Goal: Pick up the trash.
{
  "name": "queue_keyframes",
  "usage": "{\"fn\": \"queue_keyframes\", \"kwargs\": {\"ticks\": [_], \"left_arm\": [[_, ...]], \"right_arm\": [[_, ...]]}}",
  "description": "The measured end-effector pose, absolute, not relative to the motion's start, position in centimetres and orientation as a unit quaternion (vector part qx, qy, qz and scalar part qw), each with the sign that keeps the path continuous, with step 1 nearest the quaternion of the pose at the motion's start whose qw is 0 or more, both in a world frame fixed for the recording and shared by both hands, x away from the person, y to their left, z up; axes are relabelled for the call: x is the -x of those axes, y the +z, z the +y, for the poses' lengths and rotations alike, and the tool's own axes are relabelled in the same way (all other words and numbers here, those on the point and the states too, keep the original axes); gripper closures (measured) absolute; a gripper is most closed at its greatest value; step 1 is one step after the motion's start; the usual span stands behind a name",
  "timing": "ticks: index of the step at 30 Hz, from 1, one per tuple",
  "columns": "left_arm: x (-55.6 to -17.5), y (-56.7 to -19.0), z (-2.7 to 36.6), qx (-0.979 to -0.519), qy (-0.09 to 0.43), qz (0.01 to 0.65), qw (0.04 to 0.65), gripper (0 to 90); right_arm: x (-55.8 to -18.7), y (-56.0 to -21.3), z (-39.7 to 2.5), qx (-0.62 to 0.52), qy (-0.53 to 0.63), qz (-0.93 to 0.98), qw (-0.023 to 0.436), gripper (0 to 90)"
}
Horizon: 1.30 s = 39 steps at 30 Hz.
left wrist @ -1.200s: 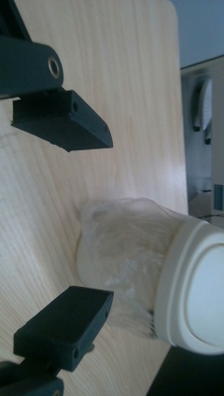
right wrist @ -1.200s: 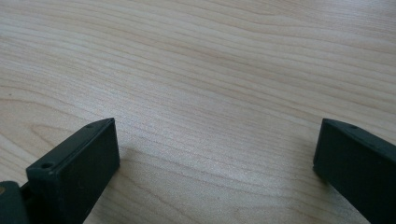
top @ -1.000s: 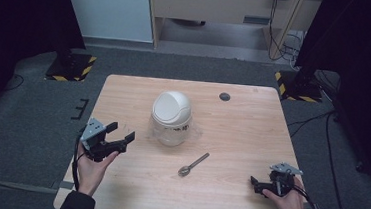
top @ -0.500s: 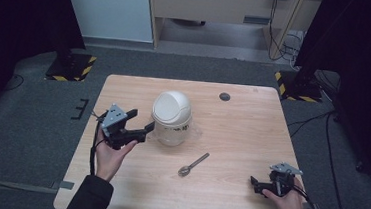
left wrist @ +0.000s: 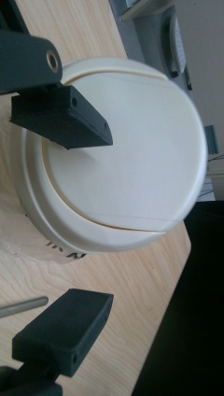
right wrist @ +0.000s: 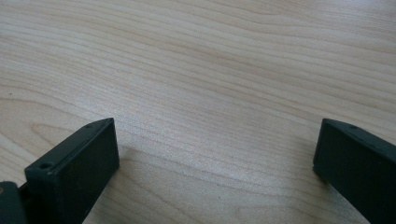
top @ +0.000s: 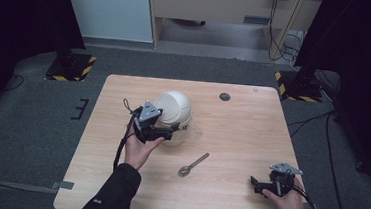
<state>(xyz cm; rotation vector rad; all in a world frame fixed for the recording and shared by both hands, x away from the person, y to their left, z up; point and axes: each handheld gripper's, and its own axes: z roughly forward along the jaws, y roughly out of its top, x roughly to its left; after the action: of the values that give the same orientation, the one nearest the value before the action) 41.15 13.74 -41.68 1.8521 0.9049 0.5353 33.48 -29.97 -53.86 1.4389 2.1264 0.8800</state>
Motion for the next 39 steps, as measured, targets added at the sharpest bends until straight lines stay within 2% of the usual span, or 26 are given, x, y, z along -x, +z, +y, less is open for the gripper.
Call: {"fn": "queue_keyframes", "kwargs": {"ticks": [20,24,26,33,39], "left_arm": [[-43.6,-43.6,11.9,-0.769,0.205,0.39,0.463,19.3],[-43.0,-43.0,12.5,-0.765,0.211,0.386,0.47,20.0],[-42.3,-42.4,13.2,-0.761,0.215,0.381,0.478,20.3],[-38.9,-40.4,17.9,-0.74,0.235,0.393,0.492,20.3],[-35.1,-41.3,23.1,-0.734,0.238,0.422,0.476,20.3]], "right_arm": [[-33.4,-53.8,-29.8,-0.521,0.318,0.764,0.211,1.2],[-33.4,-53.7,-29.8,-0.513,0.326,0.766,0.212,8.3],[-33.6,-53.4,-29.9,-0.508,0.329,0.769,0.204,16.2],[-33.8,-52.8,-29.9,-0.503,0.327,0.777,0.19,25.1],[-34.2,-51.3,-29.9,-0.485,0.355,0.773,0.202,30.9]]}}
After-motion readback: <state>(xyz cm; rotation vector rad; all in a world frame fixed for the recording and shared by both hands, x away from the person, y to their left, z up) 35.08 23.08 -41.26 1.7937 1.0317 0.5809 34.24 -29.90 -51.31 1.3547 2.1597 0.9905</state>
